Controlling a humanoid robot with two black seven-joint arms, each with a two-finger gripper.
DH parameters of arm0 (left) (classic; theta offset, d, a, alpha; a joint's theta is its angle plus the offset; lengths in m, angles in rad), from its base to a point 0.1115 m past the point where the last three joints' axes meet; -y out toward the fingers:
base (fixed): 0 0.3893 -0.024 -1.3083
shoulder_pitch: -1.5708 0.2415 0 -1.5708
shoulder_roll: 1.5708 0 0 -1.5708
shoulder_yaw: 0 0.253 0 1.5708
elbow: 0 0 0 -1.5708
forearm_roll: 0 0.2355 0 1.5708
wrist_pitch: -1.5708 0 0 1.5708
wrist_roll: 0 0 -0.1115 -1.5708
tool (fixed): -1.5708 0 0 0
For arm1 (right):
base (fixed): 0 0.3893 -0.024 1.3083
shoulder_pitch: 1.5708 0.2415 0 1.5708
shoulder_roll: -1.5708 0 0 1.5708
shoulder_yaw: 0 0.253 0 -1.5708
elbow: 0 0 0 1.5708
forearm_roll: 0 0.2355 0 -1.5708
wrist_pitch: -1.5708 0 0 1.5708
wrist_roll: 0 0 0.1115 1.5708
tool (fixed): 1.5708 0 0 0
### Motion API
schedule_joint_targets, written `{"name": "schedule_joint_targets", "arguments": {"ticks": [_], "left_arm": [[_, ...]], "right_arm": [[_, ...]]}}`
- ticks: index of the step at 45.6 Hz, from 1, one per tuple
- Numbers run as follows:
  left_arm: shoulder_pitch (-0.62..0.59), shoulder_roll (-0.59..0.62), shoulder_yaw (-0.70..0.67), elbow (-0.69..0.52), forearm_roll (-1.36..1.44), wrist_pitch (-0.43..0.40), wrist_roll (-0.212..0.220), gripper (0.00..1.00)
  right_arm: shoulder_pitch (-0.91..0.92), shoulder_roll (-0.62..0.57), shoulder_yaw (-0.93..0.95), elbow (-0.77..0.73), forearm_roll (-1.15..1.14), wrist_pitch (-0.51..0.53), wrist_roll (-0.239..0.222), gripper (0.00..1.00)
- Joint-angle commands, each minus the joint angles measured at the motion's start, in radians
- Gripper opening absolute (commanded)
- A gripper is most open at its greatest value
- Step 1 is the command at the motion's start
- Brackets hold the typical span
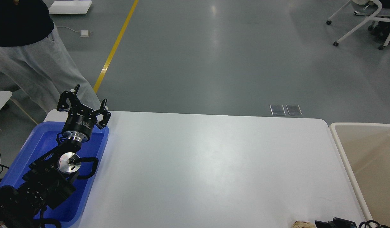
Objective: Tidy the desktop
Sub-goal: 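Close the right gripper on the tan object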
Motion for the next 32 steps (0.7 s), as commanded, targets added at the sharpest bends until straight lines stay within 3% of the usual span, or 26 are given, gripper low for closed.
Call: {"name": "schedule_joint_targets", "arguments": {"ticks": [1, 15, 17, 21, 28, 32], "left_arm": [[0.0, 0.0, 0.0, 0.0, 0.0, 0.0, 0.0, 1.0], [0.0, 0.0, 0.0, 0.0, 0.0, 0.0, 0.0, 1.0], [0.0, 0.0, 0.0, 0.0, 0.0, 0.0, 0.0, 1.0], [0.0, 0.0, 0.0, 0.0, 0.0, 0.0, 0.0, 1.0], [0.0, 0.0, 0.0, 0.0, 0.0, 0.0, 0.0, 1.0], [0.0, 0.0, 0.0, 0.0, 0.0, -0.002, 0.0, 1.0]], "right_arm": [[-0.005, 0.07, -0.01, -0.077, 0.013, -0.039, 0.0, 1.0], [-0.005, 0.145, -0.007, -0.13, 0.033, -0.05, 0.0, 0.97], [-0.005, 0.148, -0.007, -0.136, 0.033, -0.05, 0.0, 0.86], [-0.005, 0.148, -0.01, -0.144, 0.032, -0.05, 0.0, 0.77], [-0.003, 0.147, -0.005, -0.15, 0.033, -0.06, 0.0, 0.26], [-0.001, 0.144, -0.007, -0.162, 0.033, -0.074, 0.0, 0.13]]}}
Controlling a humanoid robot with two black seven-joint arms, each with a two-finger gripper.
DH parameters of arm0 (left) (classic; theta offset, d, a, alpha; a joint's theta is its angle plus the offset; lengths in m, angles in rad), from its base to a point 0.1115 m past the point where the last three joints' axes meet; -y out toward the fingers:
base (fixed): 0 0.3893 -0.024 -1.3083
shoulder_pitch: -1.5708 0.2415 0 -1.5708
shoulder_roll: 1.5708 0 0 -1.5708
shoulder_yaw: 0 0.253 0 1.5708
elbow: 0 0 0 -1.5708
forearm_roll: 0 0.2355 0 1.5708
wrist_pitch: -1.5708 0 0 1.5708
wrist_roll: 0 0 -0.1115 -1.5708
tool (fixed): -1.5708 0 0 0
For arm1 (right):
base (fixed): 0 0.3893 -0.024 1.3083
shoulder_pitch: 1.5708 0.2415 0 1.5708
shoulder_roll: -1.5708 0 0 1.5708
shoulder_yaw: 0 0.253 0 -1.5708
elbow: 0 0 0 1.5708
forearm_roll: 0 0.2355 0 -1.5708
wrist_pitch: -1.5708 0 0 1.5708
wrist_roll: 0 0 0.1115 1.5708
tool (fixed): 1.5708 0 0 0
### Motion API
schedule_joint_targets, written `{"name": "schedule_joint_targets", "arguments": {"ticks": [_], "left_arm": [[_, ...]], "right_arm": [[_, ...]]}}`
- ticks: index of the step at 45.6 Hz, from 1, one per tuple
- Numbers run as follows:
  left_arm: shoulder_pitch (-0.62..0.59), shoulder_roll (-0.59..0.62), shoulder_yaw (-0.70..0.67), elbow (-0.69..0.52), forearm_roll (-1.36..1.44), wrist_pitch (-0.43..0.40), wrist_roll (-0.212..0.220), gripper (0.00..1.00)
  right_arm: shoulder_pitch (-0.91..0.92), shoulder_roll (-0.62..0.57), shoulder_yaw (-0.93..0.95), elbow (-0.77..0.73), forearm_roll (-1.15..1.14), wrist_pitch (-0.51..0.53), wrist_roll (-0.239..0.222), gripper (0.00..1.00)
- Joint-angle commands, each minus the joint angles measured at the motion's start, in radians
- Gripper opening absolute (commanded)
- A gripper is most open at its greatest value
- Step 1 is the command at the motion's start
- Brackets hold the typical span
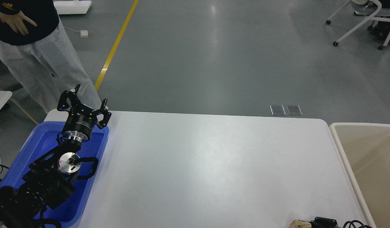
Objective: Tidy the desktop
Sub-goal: 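Close the right gripper on the tan object, then lift the tan object with the right gripper toward the white bin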
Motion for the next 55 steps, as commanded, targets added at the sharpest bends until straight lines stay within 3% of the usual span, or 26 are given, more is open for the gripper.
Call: {"name": "schedule_joint_targets", "arguments": {"ticks": [1, 3, 4, 17, 32, 55], "left_arm": [[0.0, 0.0, 0.0, 0.0, 0.0, 0.001, 0.0, 1.0], [0.0, 0.0, 0.0, -0.001, 0.0, 0.001, 0.0, 1.0], [0.0, 0.0, 0.0, 0.0, 0.0, 0.001, 0.0, 1.0], [0.0, 0.0, 0.0, 0.0, 0.0, 0.001, 0.0, 1.0], [0.0, 0.0, 0.0, 0.0, 0.0, 0.001, 0.0, 1.0], [0.0, 0.0, 0.0, 0.0, 0.0, 0.001, 0.0, 1.0]], "right_arm": [[0.002, 0.004, 0.001, -0.025, 0.003, -0.022, 0.0, 0.13], [0.002, 0.003, 0.001, -0.025, 0.003, -0.023, 0.0, 0.01], [0.001, 0.003, 0.001, -0.025, 0.005, -0.022, -0.001, 0.0], [0.016, -0.017, 0.008, -0.01, 0.068, -0.023, 0.0, 0.0], [0.139, -0.226, 0.002, 0.223, 0.134, -0.003, 0.043, 0.0], [0.447, -0.491, 0.01, 0.458, 0.213, 0.271, 0.068, 0.0]]}}
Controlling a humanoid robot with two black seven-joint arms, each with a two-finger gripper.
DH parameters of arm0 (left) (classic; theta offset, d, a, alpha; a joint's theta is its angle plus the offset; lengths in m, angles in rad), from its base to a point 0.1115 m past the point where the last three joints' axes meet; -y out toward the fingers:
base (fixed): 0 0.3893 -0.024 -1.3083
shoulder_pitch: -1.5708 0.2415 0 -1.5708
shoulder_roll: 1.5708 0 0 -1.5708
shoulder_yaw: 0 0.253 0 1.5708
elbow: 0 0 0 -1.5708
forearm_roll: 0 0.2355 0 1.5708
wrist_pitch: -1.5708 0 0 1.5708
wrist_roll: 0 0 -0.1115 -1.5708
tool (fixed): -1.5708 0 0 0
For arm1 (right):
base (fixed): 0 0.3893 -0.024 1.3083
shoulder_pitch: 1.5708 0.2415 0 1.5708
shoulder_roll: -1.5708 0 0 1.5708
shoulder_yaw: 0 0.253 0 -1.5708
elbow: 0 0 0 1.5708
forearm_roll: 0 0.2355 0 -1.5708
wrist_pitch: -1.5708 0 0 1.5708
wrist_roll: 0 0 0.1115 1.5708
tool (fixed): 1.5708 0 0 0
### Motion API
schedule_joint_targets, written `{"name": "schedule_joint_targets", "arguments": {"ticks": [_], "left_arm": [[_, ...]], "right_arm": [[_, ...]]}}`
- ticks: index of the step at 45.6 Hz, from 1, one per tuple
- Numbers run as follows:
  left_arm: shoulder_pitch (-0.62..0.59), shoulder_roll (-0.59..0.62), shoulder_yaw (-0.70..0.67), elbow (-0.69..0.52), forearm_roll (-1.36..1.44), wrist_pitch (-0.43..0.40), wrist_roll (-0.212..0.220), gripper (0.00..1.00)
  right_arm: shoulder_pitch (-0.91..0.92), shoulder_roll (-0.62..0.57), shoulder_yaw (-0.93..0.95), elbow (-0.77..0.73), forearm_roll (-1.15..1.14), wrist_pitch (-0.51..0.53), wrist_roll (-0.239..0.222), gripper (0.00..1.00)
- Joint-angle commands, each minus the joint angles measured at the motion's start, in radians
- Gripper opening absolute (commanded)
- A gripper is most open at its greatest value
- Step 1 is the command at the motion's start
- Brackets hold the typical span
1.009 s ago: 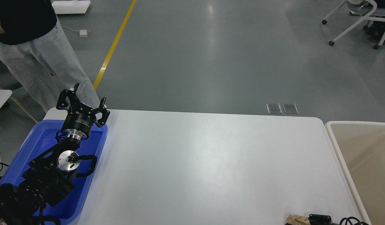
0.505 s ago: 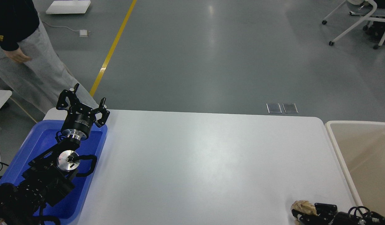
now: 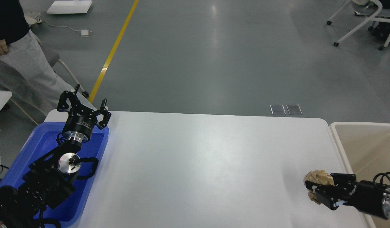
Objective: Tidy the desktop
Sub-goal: 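Lift the tan object with the right gripper toward the white bin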
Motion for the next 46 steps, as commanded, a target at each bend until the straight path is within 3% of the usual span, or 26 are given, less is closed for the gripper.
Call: {"name": "schedule_joint_targets", "arguments": {"ticks": [1, 11, 16, 31, 46], "left_arm": [[0.0, 0.0, 0.0, 0.0, 0.0, 0.0, 0.0, 1.0], [0.0, 0.0, 0.0, 0.0, 0.0, 0.0, 0.0, 1.0], [0.0, 0.0, 0.0, 0.0, 0.0, 0.0, 0.0, 1.0], [0.0, 0.0, 0.0, 0.0, 0.0, 0.0, 0.0, 1.0], [0.0, 0.0, 0.0, 0.0, 0.0, 0.0, 0.0, 1.0]], "right_arm": [[0.182, -0.134, 0.005, 0.098, 0.054, 0.15, 0.023, 0.0], [0.42, -0.2, 0.015, 0.106, 0.163, 0.348, 0.085, 0.0], [0.51, -0.202, 0.016, 0.104, 0.211, 0.43, 0.094, 0.0], [0.514, -0.202, 0.001, 0.037, 0.398, 0.433, 0.092, 0.0], [0.414, -0.191, -0.002, -0.109, 0.857, 0.405, 0.097, 0.0]]}}
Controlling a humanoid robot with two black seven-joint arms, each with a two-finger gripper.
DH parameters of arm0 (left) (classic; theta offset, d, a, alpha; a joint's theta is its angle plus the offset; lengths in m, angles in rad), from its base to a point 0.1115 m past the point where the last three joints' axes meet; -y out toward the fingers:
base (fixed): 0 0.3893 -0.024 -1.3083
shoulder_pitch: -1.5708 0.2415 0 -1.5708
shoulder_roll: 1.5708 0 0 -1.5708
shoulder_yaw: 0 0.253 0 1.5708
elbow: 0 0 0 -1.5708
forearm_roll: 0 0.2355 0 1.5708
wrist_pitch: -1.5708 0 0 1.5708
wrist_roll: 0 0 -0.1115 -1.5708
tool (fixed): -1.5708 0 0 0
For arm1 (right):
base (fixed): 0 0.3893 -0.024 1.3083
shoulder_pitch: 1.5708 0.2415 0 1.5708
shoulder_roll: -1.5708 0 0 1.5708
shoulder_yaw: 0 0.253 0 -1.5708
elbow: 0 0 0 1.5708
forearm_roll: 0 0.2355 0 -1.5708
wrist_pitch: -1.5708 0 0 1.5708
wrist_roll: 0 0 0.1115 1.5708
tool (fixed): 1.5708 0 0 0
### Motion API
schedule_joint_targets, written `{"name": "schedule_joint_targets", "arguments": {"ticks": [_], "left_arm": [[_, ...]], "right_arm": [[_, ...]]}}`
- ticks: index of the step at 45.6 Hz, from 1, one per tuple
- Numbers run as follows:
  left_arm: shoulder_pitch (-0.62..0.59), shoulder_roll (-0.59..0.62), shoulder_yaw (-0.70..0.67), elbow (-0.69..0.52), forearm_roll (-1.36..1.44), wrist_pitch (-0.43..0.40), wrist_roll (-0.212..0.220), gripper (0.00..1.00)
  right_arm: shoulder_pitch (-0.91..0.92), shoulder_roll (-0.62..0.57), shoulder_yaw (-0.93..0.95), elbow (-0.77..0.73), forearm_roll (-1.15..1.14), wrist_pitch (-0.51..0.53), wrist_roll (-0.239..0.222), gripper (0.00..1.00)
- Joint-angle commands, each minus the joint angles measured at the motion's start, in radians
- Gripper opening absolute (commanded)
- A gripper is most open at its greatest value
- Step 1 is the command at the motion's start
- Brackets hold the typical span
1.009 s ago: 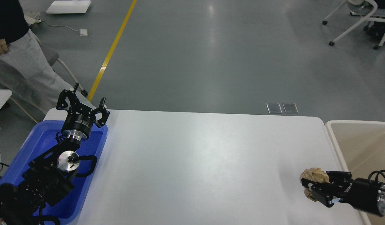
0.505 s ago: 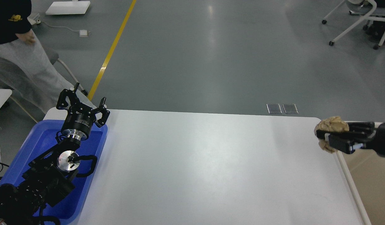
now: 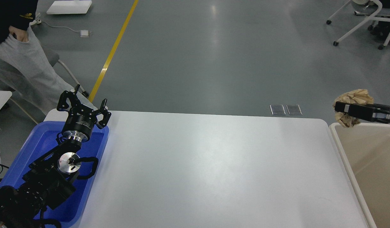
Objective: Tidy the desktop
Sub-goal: 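Lift the tan object with the right gripper toward the white bin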
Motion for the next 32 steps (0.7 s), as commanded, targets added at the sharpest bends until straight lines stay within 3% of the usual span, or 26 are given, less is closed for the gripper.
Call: {"name": "schedule_joint_targets", "arguments": {"ticks": [1, 16, 32], "left_arm": [[0.0, 0.0, 0.0, 0.0, 0.0, 0.0, 0.0, 1.0], [0.0, 0.0, 0.0, 0.0, 0.0, 0.0, 0.0, 1.0], [0.0, 0.0, 0.0, 0.0, 0.0, 0.0, 0.0, 1.0]], "right_arm": [[-0.067, 0.006, -0.002, -0.104, 0.308, -0.018, 0.006, 0.0], [-0.27, 0.14, 0.009, -0.342, 0.922, -0.02, 0.019, 0.0], [-0.429, 0.322, 0.027, -0.566, 1.209, -0.03, 0.019, 0.0]]}}
